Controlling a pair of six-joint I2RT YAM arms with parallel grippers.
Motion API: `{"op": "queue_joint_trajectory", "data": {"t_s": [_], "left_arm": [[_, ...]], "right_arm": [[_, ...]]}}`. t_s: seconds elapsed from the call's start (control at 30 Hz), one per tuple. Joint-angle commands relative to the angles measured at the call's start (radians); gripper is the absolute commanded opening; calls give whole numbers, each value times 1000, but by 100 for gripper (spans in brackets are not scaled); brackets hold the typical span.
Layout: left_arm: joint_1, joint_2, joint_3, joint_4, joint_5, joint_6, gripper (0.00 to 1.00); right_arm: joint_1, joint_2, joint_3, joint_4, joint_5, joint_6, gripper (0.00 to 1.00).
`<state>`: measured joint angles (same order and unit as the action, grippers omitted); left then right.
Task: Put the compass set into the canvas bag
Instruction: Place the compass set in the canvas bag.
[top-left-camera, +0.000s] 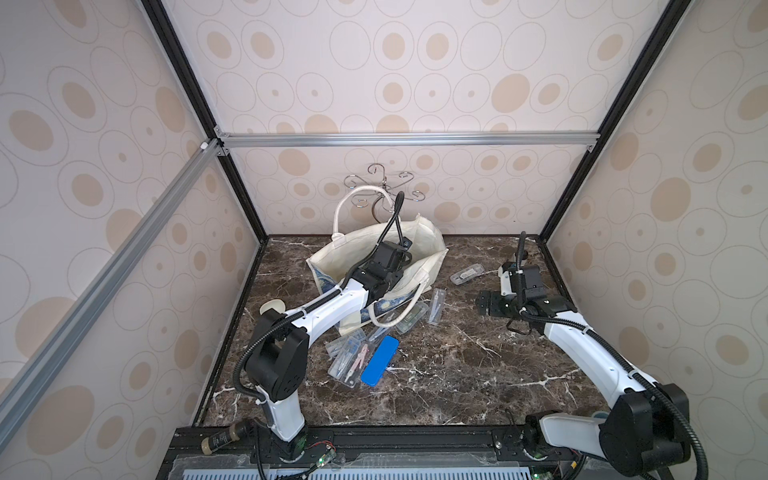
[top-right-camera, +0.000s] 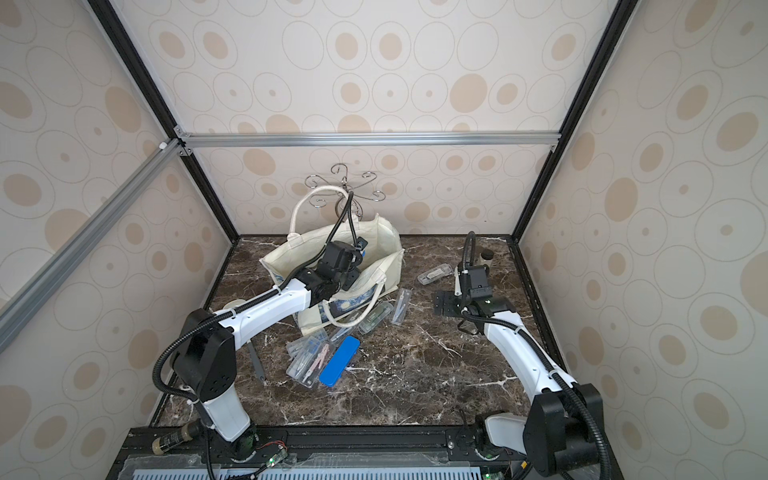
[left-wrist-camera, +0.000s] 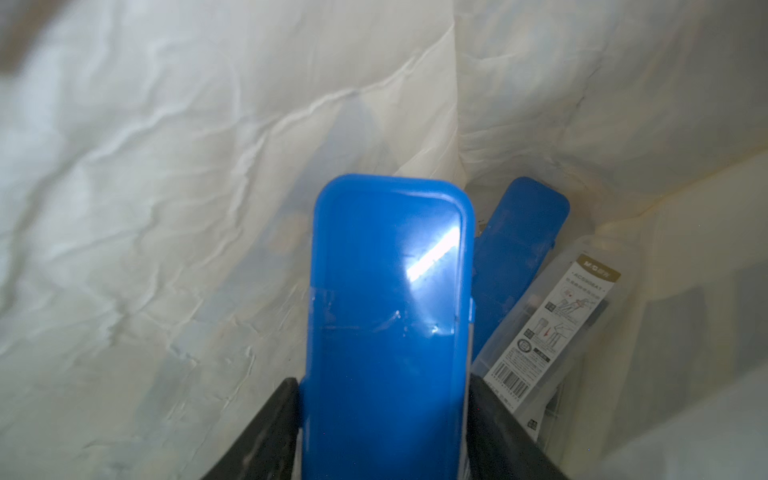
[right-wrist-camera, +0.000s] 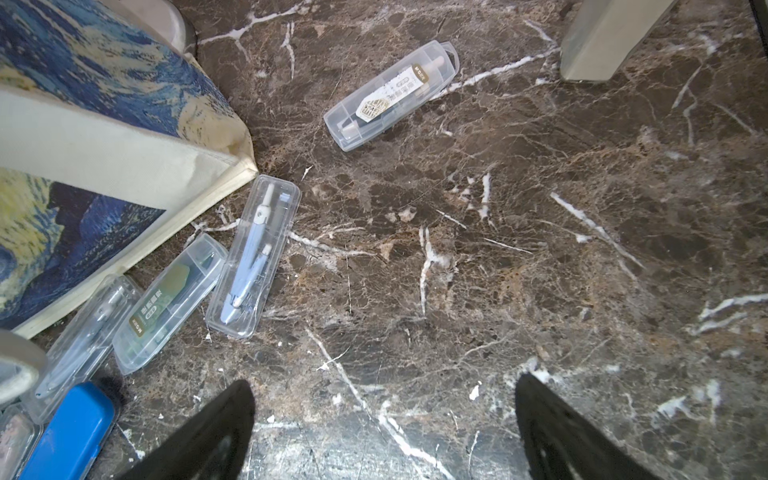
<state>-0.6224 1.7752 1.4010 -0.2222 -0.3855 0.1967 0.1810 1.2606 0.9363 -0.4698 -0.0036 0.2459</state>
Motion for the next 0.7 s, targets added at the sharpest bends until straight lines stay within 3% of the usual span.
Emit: {"op": "queue_joint_trajectory", "data": {"t_s": [0.0, 0.37, 0.67], "left_arm": [[5, 11, 41, -28, -38, 18, 65], [5, 14, 96, -38, -8, -26, 79], [5, -156, 73, 23, 219, -67, 91]], "right_arm": [[-8, -10, -3, -4, -1, 13, 100], [-7, 6, 19, -36, -4, 4, 100], [-8, 11, 19, -33, -10, 0, 100]]}}
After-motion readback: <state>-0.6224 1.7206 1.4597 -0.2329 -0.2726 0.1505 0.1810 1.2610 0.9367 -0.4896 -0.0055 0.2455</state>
